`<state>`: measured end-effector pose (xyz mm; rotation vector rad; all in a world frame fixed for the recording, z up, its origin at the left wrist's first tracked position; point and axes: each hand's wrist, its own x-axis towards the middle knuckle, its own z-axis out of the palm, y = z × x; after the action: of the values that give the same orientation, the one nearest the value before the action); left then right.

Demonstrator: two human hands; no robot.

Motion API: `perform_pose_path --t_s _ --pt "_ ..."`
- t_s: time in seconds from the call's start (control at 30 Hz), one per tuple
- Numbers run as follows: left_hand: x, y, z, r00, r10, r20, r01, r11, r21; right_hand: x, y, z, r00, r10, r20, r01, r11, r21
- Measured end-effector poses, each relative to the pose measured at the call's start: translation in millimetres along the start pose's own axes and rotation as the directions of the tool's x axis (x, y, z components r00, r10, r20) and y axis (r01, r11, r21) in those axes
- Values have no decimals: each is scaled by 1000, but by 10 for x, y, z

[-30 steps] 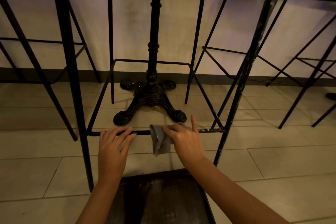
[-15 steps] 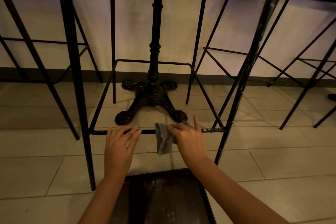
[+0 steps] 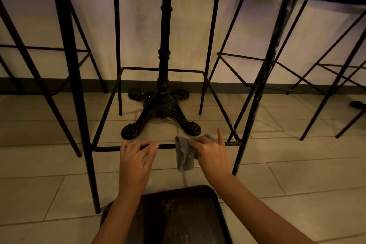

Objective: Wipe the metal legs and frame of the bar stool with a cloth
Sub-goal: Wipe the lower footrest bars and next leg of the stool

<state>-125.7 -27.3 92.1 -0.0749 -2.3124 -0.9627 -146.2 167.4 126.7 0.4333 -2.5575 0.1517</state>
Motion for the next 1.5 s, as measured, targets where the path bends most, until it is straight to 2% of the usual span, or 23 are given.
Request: perform_pose_path --t_s 0.3,0.53,0.73,0.97,1.23,1.37,1.5 --pt "-12 25 40 999 -41 -14 42 999 30 -3 -18 17 997 -57 -42 57 998 -1" --pt "-9 45 38 998 -49 -33 49 999 7 -58 161 -29 999 -2 -48 0 999 -43" --pt "-16 54 41 997 -55 -46 55 998 -6 -14 -44 -5 999 -1 -48 1 1000 19" --pt "-27 73 -5 999 -50 -11 51 999 3 -24 -39 -8 999 -25 -44 26 1000 17" --pt "-36 53 1 999 -44 -14 44 999 14 -71 109 -29 999 24 -26 -25 998 -53" --pt "-11 115 42 999 -42 -21 43 998 51 -26 18 -30 999 33 -21 -33 999 -16" --pt "8 301 166 999 -20 44 20 1000 3 0 -54 -7 1000 -6 -25 7 1000 21"
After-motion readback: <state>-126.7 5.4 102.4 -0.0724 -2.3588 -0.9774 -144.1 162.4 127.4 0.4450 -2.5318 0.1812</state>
